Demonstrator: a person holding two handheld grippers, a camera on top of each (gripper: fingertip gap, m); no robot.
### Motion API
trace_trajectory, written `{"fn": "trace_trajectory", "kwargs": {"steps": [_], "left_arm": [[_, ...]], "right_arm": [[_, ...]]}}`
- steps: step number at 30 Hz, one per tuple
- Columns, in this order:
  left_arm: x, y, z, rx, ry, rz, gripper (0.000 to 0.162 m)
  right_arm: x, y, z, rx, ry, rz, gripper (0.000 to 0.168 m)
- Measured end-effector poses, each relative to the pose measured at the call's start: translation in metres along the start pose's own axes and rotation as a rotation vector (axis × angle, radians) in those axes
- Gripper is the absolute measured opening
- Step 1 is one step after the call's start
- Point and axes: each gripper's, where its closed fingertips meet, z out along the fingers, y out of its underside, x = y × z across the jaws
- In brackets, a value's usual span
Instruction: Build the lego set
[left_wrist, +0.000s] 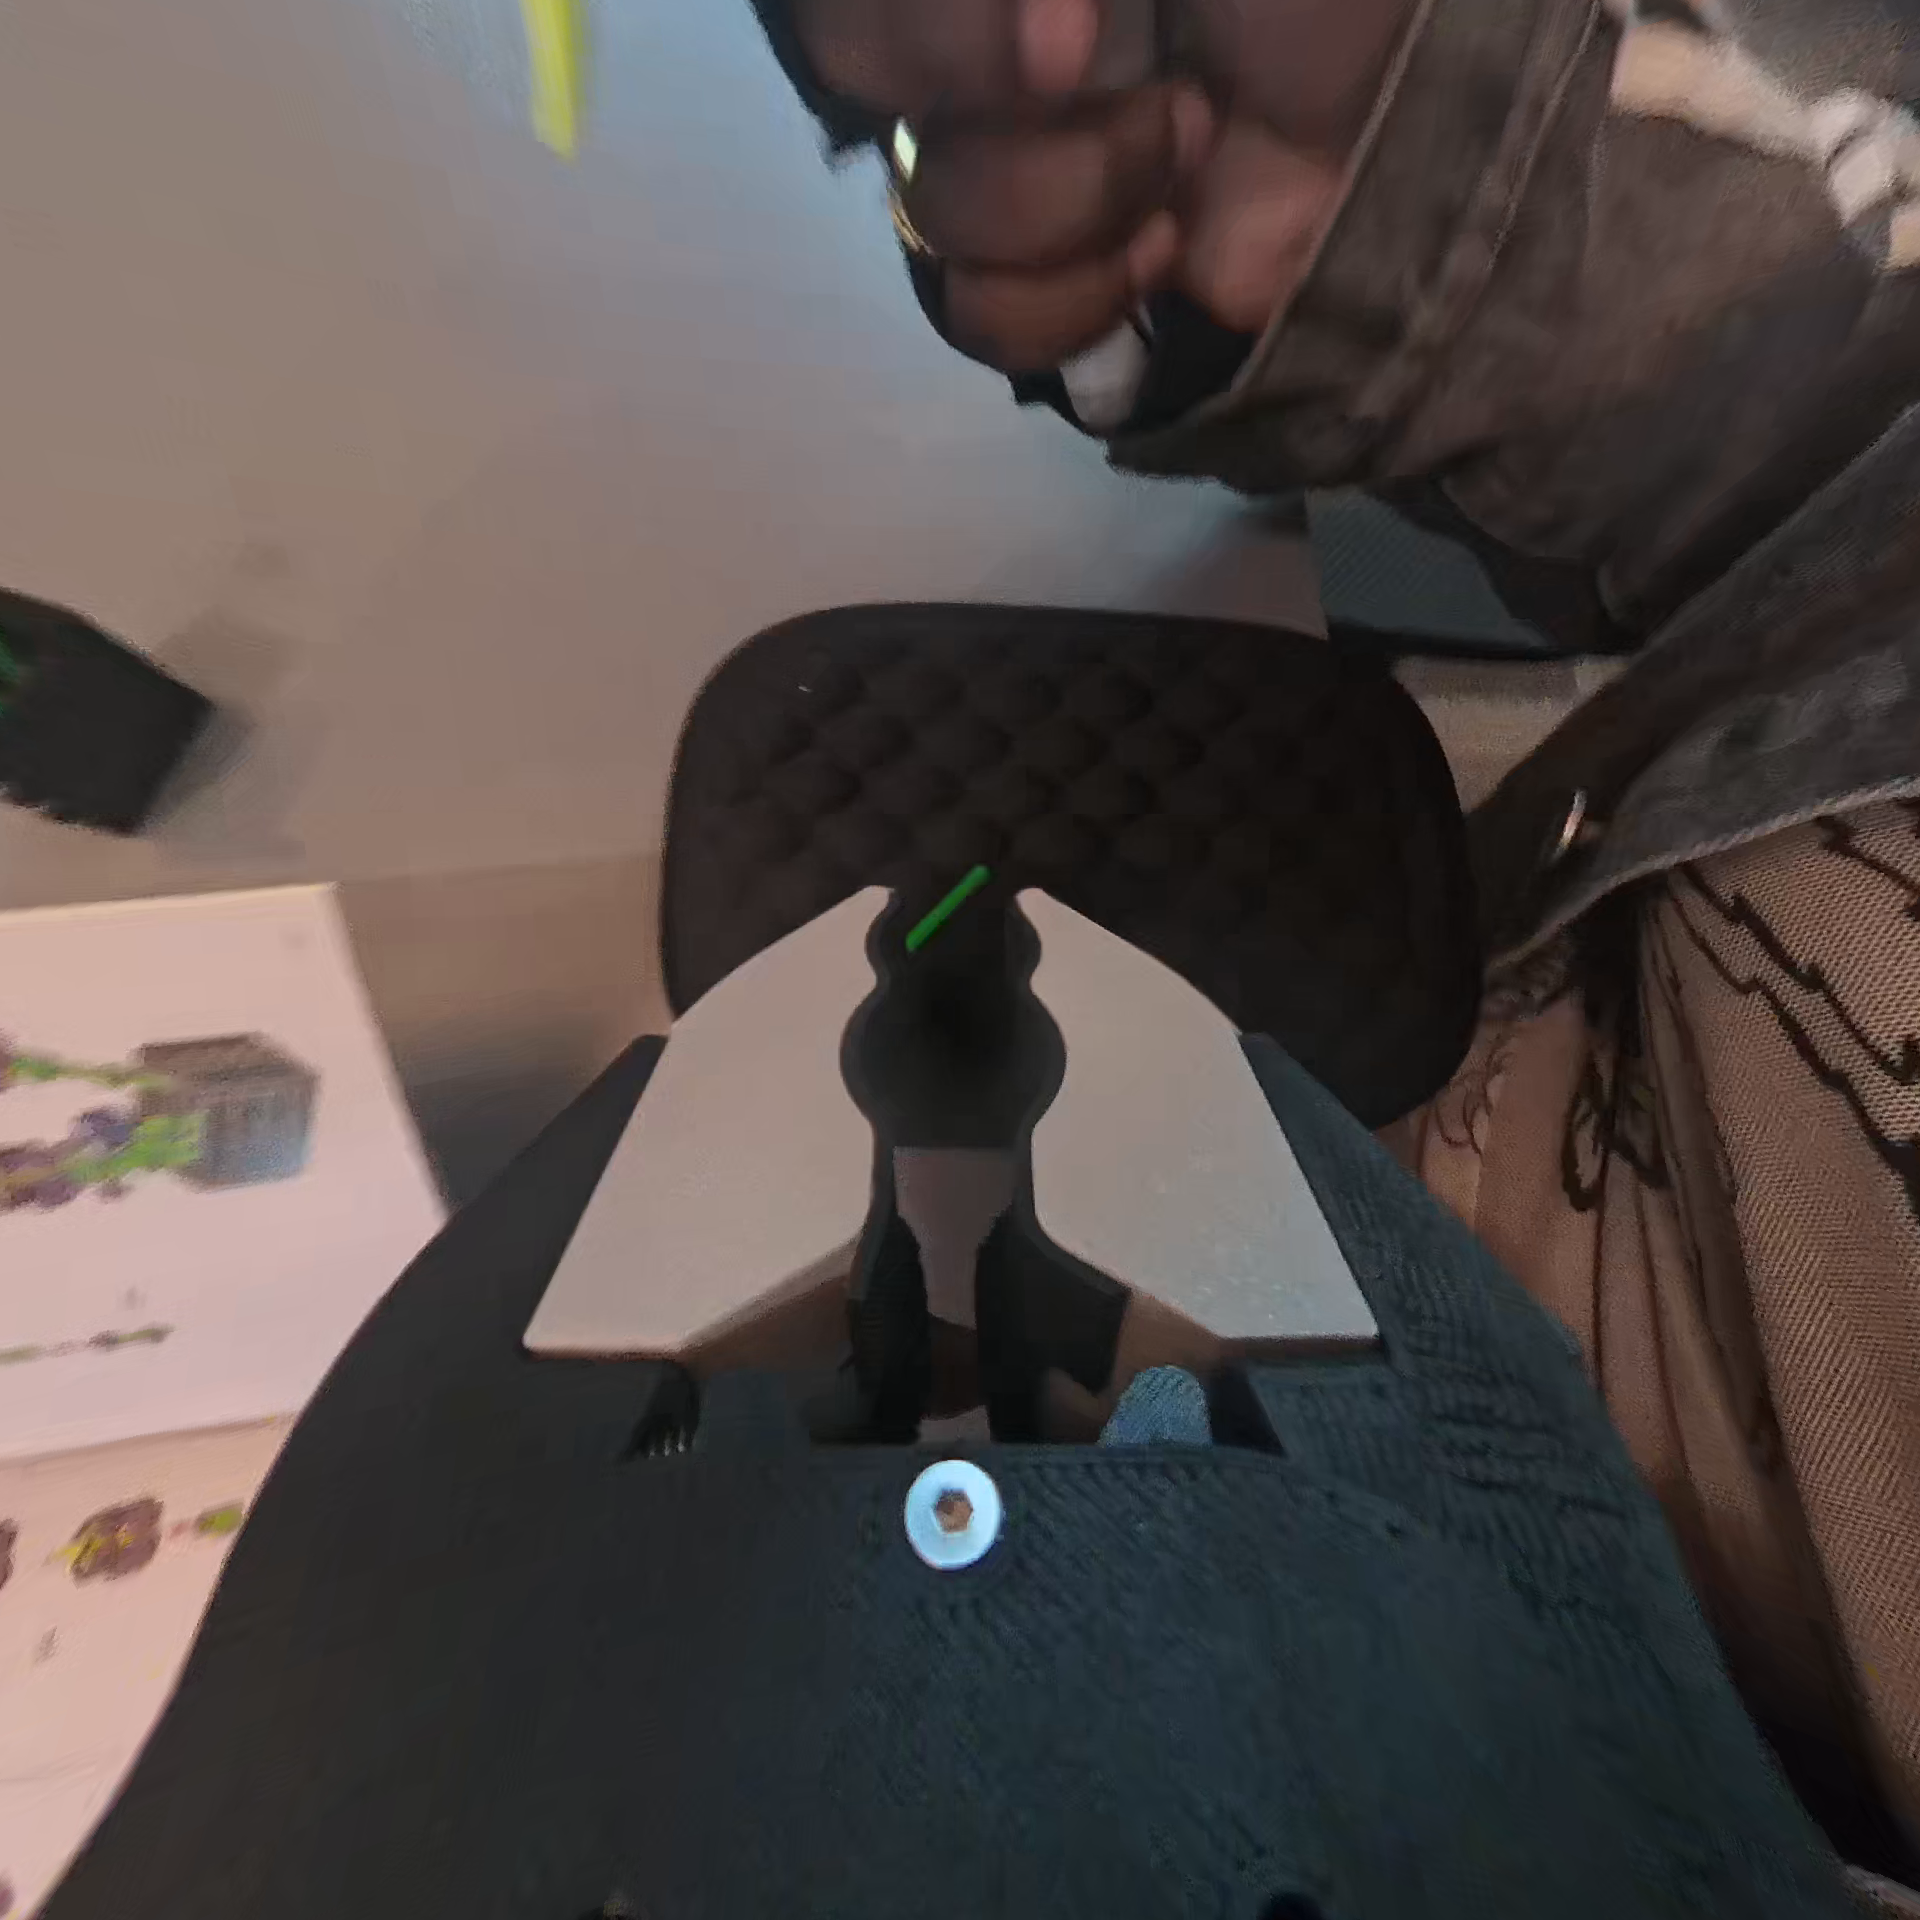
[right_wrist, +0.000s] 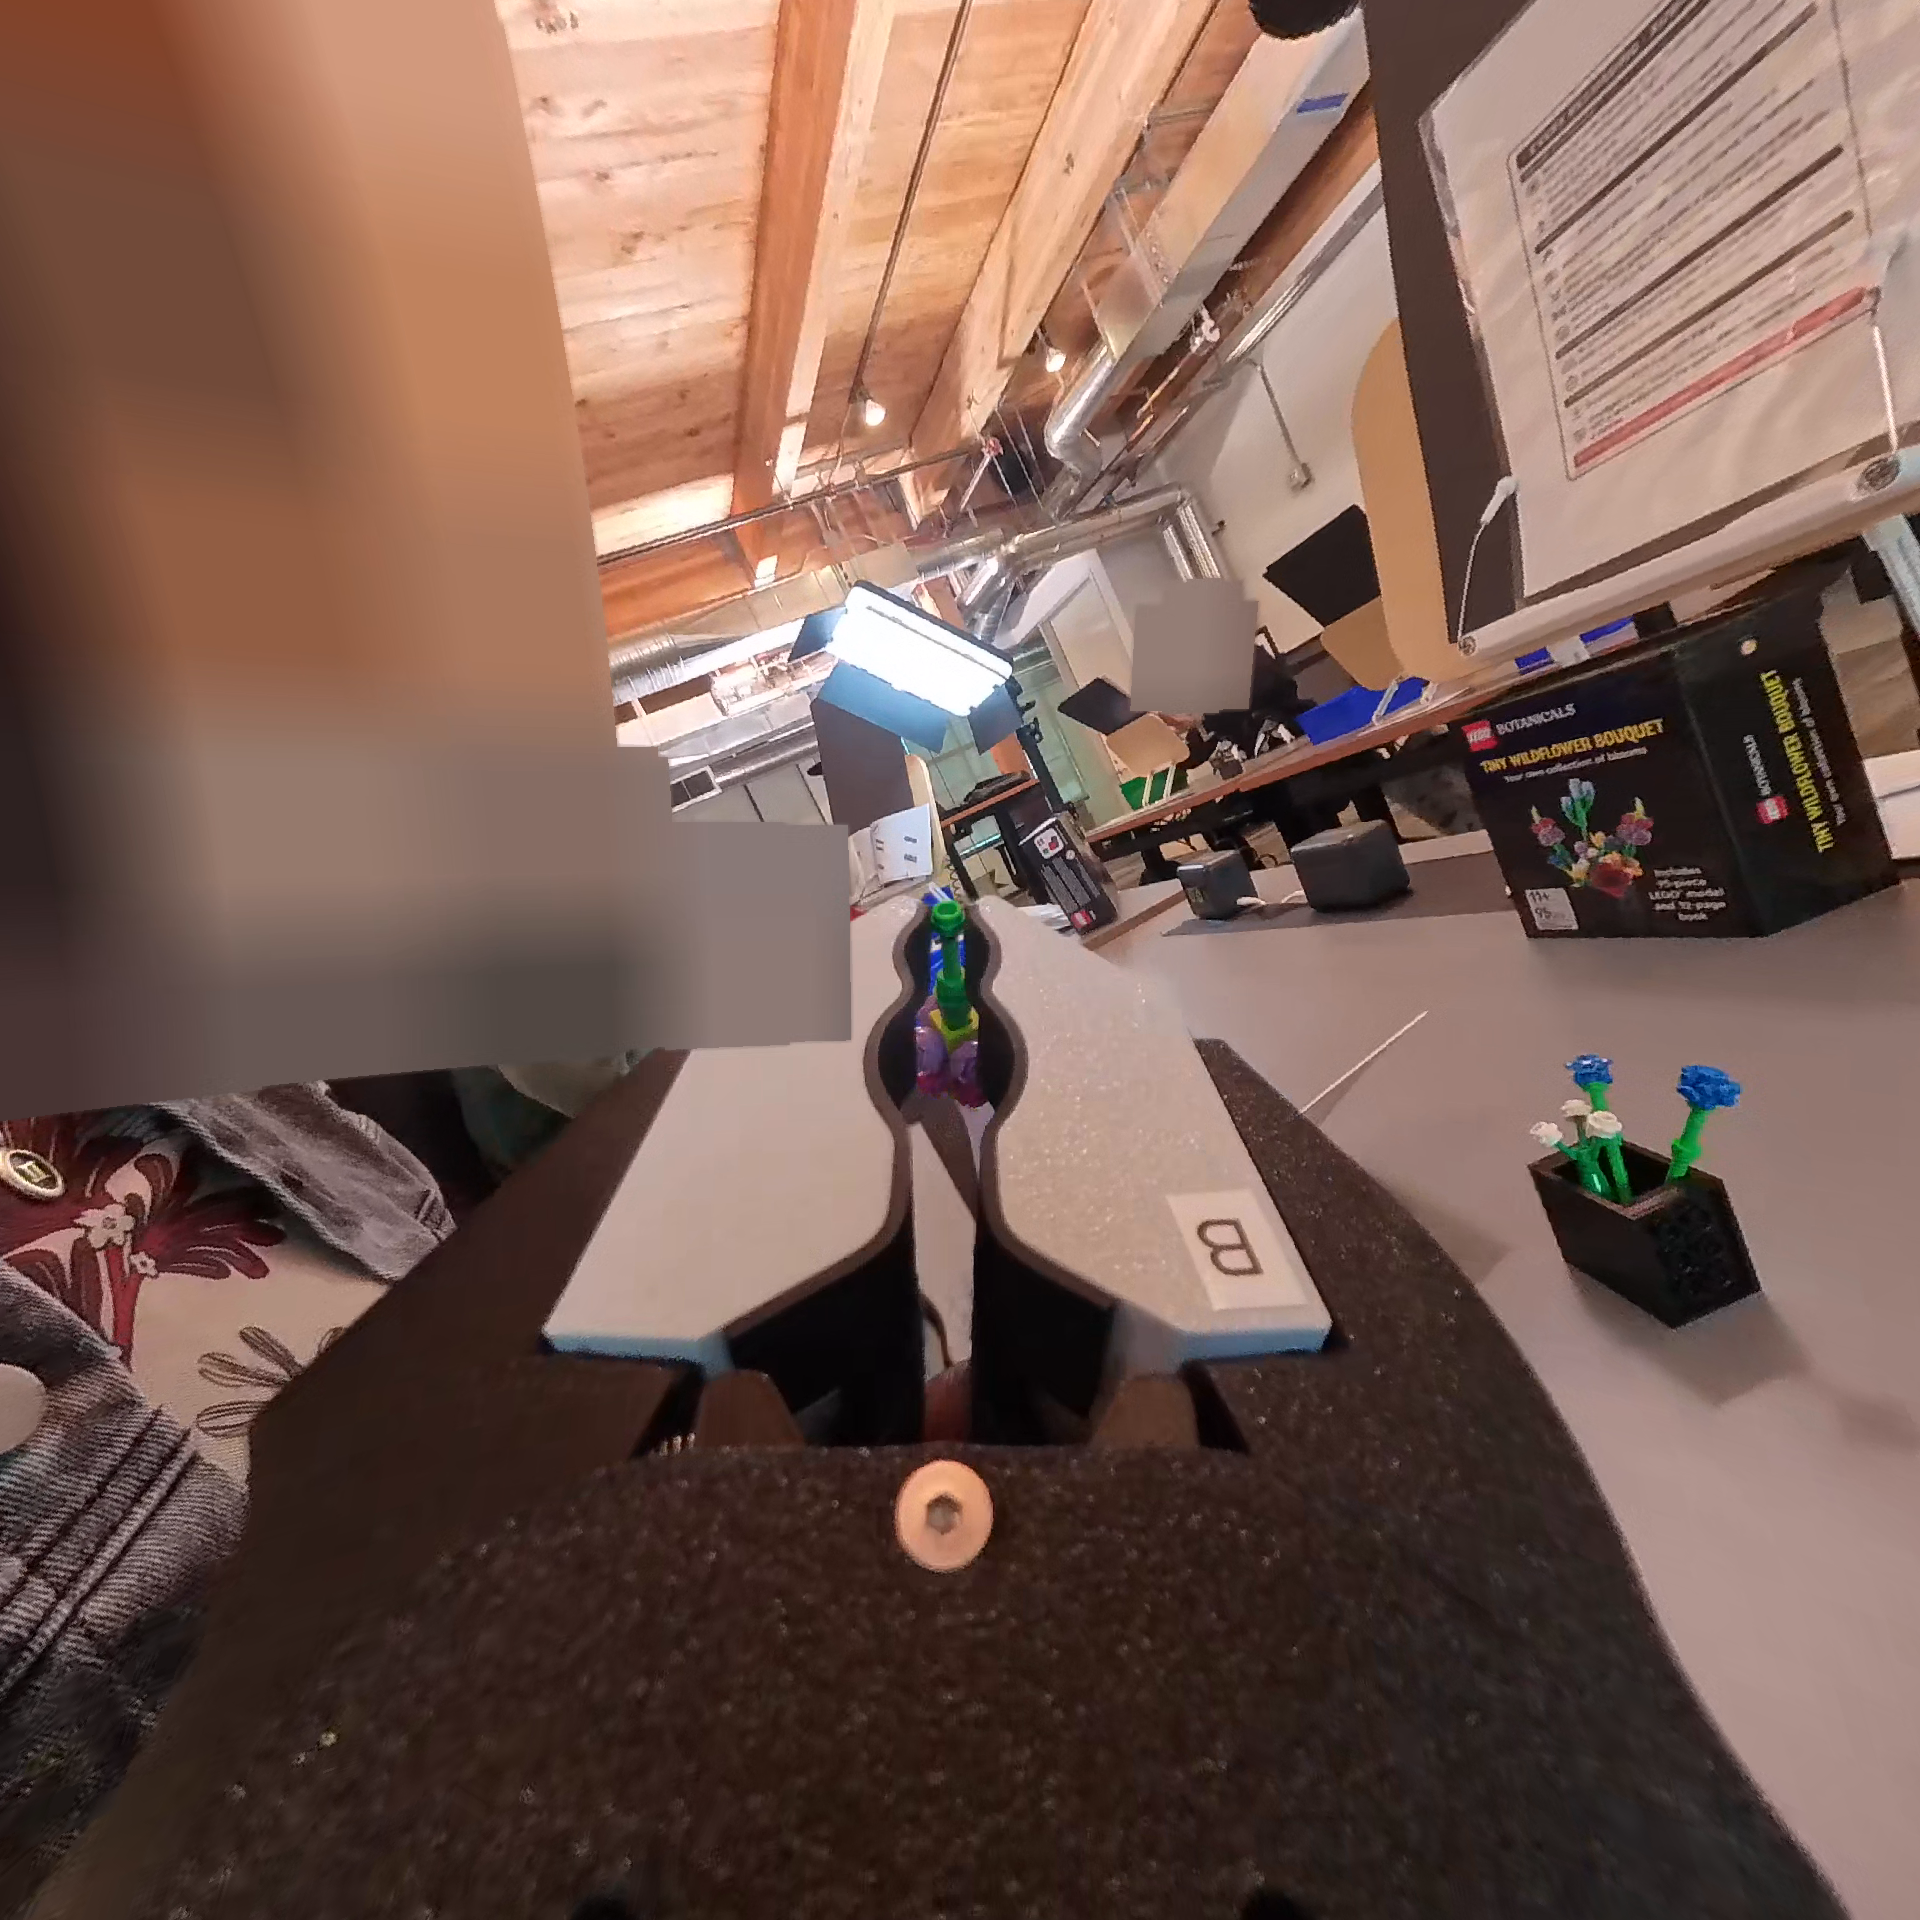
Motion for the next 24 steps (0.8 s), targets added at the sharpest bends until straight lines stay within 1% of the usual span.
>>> {"fn": "trace_trajectory", "kwargs": {"steps": [1,3,6,8,10,13,15,17,19,20,24], "left_arm": [[-0.006,-0.005,-0.008,0.057,-0.041,-0.021,0.02],[-0.019,-0.02,-0.03,0.209,-0.153,-0.043,0.026],[-0.029,-0.049,-0.067,0.463,-0.319,-0.013,0.035],[-0.03,-0.063,-0.084,0.557,-0.405,0.035,0.036],[-0.031,-0.069,-0.093,0.591,-0.454,0.071,0.036],[-0.028,-0.068,-0.093,0.596,-0.427,0.061,0.035],[-0.026,-0.065,-0.094,0.608,-0.403,0.057,0.025],[-0.026,-0.063,-0.1,0.635,-0.41,0.053,0.015],[-0.024,-0.06,-0.107,0.658,-0.403,0.054,0.01],[-0.024,-0.057,-0.108,0.649,-0.401,0.048,0.007],[-0.025,-0.05,-0.113,0.662,-0.404,0.038,0.007]], "right_arm": [[0.0,0.002,0.003,-0.003,-0.002,0.002,0.005],[-0.003,0.008,0.01,-0.015,-0.008,0.005,0.005],[-0.01,0.02,0.026,-0.059,-0.026,0.0,0.005],[-0.017,0.031,0.038,-0.114,-0.041,-0.023,0.005],[-0.022,0.041,0.049,-0.162,-0.052,-0.048,0.005],[-0.029,0.053,0.064,-0.206,-0.074,-0.066,0.005],[-0.033,0.06,0.072,-0.228,-0.092,-0.081,0.005],[-0.036,0.065,0.076,-0.254,-0.119,-0.1,0.005],[-0.036,0.068,0.079,-0.26,-0.122,-0.119,0.005],[-0.036,0.069,0.081,-0.26,-0.127,-0.118,0.005],[-0.038,0.076,0.088,-0.284,-0.135,-0.116,0.005]]}}
